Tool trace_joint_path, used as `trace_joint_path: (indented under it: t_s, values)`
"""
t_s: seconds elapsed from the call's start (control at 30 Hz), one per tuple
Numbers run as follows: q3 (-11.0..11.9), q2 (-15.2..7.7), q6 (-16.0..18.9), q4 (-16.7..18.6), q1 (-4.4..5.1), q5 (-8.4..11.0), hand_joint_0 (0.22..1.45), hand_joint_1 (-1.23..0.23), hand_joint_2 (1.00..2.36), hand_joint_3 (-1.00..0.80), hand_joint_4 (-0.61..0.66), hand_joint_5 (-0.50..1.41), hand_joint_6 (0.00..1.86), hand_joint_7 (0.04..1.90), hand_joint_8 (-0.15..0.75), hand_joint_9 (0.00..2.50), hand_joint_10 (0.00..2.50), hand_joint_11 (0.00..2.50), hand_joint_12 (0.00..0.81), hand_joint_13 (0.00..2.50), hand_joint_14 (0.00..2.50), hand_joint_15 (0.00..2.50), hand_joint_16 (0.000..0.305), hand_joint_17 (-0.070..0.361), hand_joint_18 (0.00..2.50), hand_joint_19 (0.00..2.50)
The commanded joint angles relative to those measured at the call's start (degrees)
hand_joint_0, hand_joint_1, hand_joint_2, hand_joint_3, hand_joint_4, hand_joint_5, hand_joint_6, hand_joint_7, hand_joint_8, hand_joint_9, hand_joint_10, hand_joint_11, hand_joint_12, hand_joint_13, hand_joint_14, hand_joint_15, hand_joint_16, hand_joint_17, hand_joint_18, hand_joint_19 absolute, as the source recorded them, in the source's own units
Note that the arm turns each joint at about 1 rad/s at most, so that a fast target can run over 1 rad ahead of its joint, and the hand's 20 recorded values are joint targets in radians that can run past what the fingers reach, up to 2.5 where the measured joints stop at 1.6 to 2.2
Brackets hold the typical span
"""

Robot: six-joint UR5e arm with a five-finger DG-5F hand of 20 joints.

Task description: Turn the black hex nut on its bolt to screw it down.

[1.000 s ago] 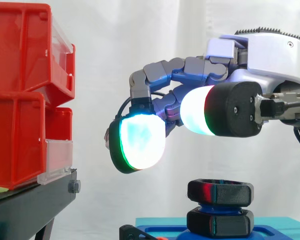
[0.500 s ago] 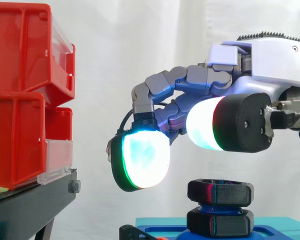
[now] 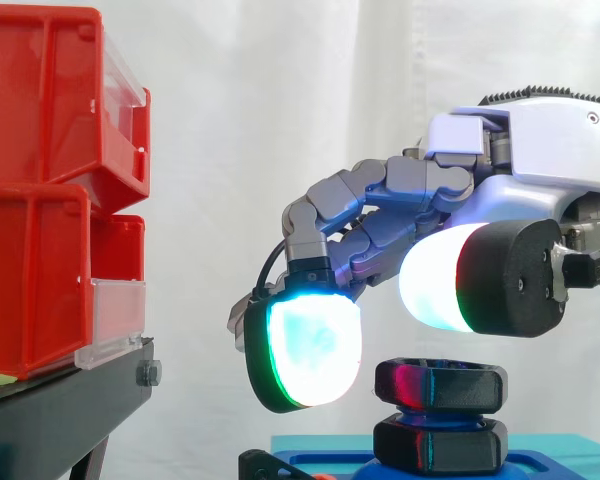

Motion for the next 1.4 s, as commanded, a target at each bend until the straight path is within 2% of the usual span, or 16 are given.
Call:
trace_joint_path:
  t_s: [0.0, 0.27, 0.47, 0.57, 0.83, 0.87, 1.1, 1.37]
  values:
    - [0.0, -0.04, -0.08, 0.13, -0.29, -0.7, 0.49, -0.39, 1.0, -0.5, 0.24, -0.13, 0.74, 1.03, 0.294, 0.57, 0.01, 0.29, 0.362, 0.5, 0.0, 0.07, 0.058, 0.131, 0.55, 0.41]
    - [0.0, -0.04, -0.08, -0.13, -0.46, -0.79, 0.49, -0.39, 1.0, -0.5, 0.25, -0.13, 0.76, 1.02, 0.294, 0.57, 0.01, 0.3, 0.362, 0.5, 0.0, 0.08, 0.058, 0.131, 0.55, 0.41]
    - [0.0, -0.04, 0.01, -0.13, -1.17, -0.88, 0.49, -0.38, 1.0, -0.5, 0.26, -0.13, 0.79, 1.03, 0.292, 0.58, 0.01, 0.3, 0.361, 0.5, 0.0, 0.07, 0.058, 0.131, 0.56, 0.41]
    - [0.0, -0.04, 0.01, -0.4, -1.69, -2.2, 0.49, -0.38, 1.0, -0.5, 0.27, -0.13, 0.79, 1.04, 0.295, 0.59, 0.01, 0.3, 0.359, 0.5, 0.0, 0.08, 0.058, 0.131, 0.56, 0.41]
    - [0.0, -0.04, 0.1, -0.57, -2.48, -3.87, 0.49, -0.38, 1.0, -0.5, 0.27, -0.13, 0.81, 1.05, 0.294, 0.6, 0.01, 0.31, 0.36, 0.51, 0.0, 0.08, 0.058, 0.13, 0.56, 0.41]
    - [0.0, -0.04, 0.1, -0.49, -2.66, -4.57, 0.49, -0.38, 1.0, -0.5, 0.27, -0.13, 0.81, 1.05, 0.295, 0.6, 0.01, 0.3, 0.361, 0.51, 0.0, 0.08, 0.058, 0.13, 0.56, 0.41]
    - [0.0, 0.05, 0.54, -1.28, -3.19, -5.54, 0.49, -0.38, 1.0, -0.5, 0.27, -0.13, 0.82, 1.06, 0.292, 0.6, 0.01, 0.3, 0.36, 0.51, 0.0, 0.08, 0.058, 0.13, 0.56, 0.41]
    - [0.0, -0.04, 0.54, -1.54, -4.24, -6.06, 0.49, -0.37, 1.0, -0.5, 0.27, -0.13, 0.82, 1.06, 0.295, 0.61, 0.01, 0.32, 0.36, 0.51, 0.0, 0.08, 0.058, 0.13, 0.56, 0.41]
